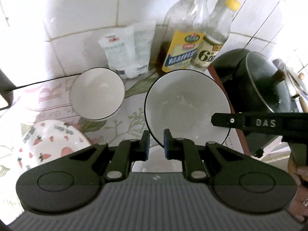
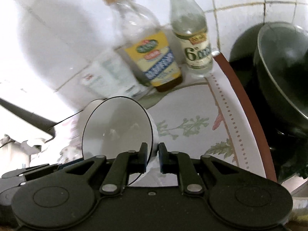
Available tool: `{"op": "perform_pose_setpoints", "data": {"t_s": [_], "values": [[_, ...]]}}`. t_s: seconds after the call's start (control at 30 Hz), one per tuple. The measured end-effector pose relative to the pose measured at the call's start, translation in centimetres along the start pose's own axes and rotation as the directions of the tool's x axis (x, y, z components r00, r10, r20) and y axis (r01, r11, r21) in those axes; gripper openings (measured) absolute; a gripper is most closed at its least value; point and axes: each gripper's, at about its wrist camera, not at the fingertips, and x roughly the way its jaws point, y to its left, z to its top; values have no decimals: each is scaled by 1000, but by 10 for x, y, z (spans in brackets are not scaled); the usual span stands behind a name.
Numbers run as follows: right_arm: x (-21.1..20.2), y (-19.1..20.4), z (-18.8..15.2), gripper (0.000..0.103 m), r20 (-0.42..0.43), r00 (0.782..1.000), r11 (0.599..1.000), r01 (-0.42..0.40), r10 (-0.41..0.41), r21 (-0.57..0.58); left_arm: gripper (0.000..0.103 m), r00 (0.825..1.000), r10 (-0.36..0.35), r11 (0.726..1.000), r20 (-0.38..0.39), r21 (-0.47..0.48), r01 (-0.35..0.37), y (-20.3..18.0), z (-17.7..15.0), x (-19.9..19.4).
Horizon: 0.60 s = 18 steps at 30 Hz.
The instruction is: Organize plates and bowls
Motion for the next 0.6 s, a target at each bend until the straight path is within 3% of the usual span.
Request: {"op": "perform_pose_setpoints", "data": {"t_s": [0.3, 0.6], "values": [[-36, 34, -33, 18, 12, 999, 995, -30, 32, -91, 13, 997, -5, 999, 72, -33, 7, 12, -36, -54], [-33, 36, -71, 20, -2, 1000, 993, -17, 17, -115, 13, 998, 11, 998, 60, -64, -8, 18, -75, -49]]}}
